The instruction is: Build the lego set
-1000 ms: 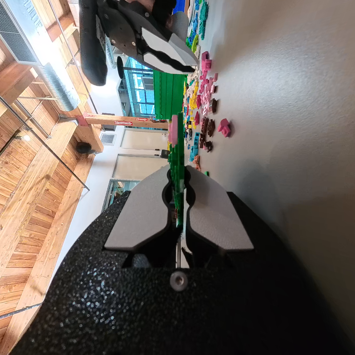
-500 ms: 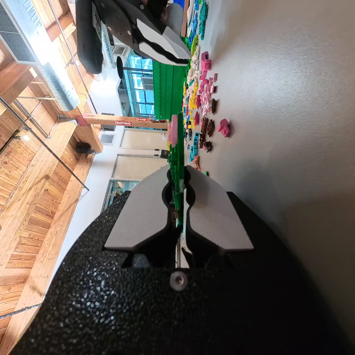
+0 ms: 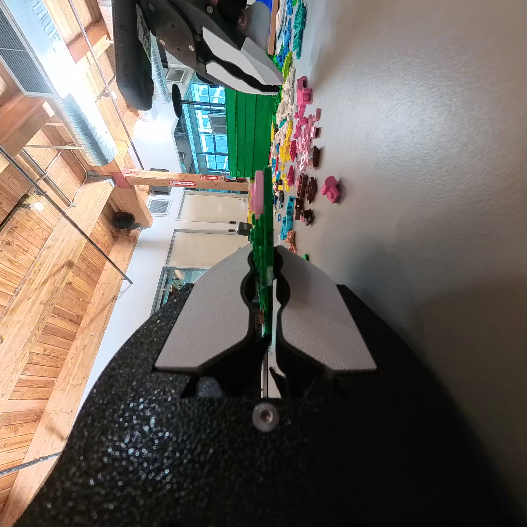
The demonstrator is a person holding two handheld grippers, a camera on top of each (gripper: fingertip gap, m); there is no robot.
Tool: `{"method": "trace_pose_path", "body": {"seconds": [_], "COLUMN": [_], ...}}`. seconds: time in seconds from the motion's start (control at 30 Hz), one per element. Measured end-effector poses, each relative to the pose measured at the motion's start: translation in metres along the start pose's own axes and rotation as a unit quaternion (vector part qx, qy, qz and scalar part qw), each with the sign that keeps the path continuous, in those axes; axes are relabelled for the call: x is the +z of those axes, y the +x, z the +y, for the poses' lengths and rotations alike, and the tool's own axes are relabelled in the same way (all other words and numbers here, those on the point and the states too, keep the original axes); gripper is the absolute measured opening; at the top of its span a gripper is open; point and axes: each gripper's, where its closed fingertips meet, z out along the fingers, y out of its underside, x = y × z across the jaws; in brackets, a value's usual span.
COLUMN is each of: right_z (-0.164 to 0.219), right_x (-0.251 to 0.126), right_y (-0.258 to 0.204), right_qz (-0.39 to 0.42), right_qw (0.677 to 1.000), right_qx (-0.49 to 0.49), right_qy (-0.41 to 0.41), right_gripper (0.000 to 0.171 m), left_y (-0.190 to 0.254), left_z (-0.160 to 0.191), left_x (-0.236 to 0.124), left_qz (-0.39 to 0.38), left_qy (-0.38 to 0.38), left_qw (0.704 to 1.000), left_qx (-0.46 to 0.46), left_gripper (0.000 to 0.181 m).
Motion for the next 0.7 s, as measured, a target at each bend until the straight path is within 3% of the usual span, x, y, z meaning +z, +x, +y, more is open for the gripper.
{"method": "trace_pose_path", "body": {"seconds": [0.7], "right_z": [0.006], "right_x": [-0.011], "right_y": [0.008], "right_qz": [0.020], "right_qw": [1.000], "right_qx": [0.016], "right_qy": [0.013], "right_gripper": [0.010], "left_y": [0.001], "left_z": [-0.001], "left_x": [0.000], "left_qz": [0.002], "left_qy": [0.000], "left_qw": [1.000], "left_qx": [0.002], "left_gripper": [0.009]}}
